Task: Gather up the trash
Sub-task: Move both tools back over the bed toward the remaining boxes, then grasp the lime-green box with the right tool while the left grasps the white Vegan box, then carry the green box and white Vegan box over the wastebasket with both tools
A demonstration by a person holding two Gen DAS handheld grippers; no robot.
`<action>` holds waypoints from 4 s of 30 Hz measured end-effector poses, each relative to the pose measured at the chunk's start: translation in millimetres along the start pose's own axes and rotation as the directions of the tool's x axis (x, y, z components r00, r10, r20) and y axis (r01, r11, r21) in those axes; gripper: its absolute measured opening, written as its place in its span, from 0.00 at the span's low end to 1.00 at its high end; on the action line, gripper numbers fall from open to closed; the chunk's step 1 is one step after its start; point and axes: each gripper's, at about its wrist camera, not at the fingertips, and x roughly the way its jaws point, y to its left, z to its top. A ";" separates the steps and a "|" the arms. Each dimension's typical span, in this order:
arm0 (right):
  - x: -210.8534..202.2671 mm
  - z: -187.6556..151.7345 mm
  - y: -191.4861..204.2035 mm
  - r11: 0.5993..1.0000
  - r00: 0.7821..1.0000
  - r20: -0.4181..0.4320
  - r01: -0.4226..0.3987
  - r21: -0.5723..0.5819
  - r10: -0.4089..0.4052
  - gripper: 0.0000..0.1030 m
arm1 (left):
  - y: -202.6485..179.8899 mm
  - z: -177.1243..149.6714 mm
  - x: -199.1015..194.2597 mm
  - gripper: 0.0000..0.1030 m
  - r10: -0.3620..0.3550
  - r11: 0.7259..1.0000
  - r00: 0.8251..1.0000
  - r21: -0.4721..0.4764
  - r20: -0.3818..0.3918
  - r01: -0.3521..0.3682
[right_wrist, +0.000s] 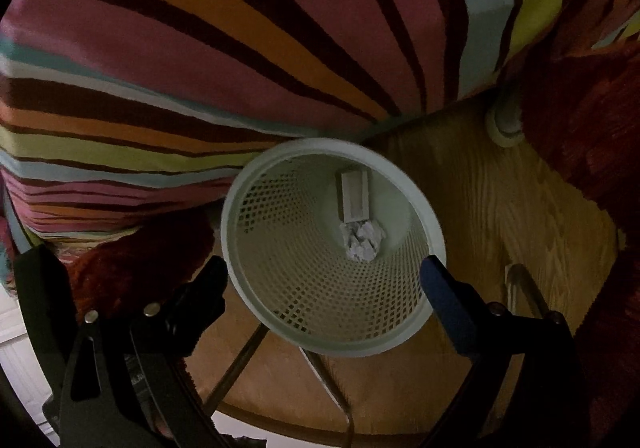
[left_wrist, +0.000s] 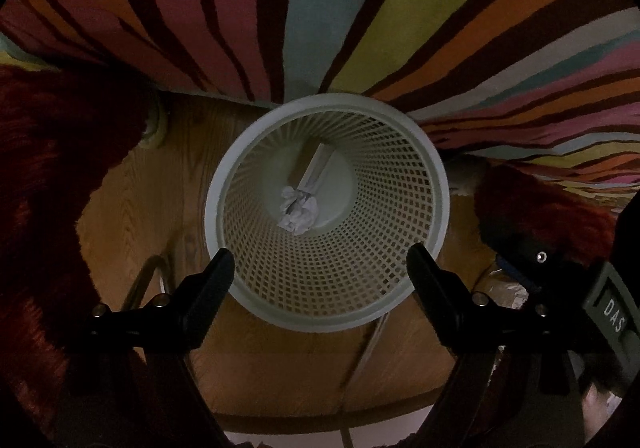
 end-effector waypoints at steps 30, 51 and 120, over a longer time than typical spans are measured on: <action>-203.8 46.2 108.4 0.956 0.703 0.706 0.141 -0.258 0.087 0.90 | -41.3 59.2 -224.0 0.83 -0.041 0.983 0.752 0.160 0.657 -0.086; -188.9 148.2 157.7 0.960 0.705 0.709 0.192 -0.202 0.009 0.90 | -67.0 200.4 -230.5 0.83 -0.068 0.994 0.789 0.110 0.611 0.000; -221.7 96.5 64.4 0.965 0.726 0.670 0.036 -0.259 0.153 0.47 | -52.3 96.2 -249.8 0.46 -0.140 0.971 0.693 0.234 0.707 -0.043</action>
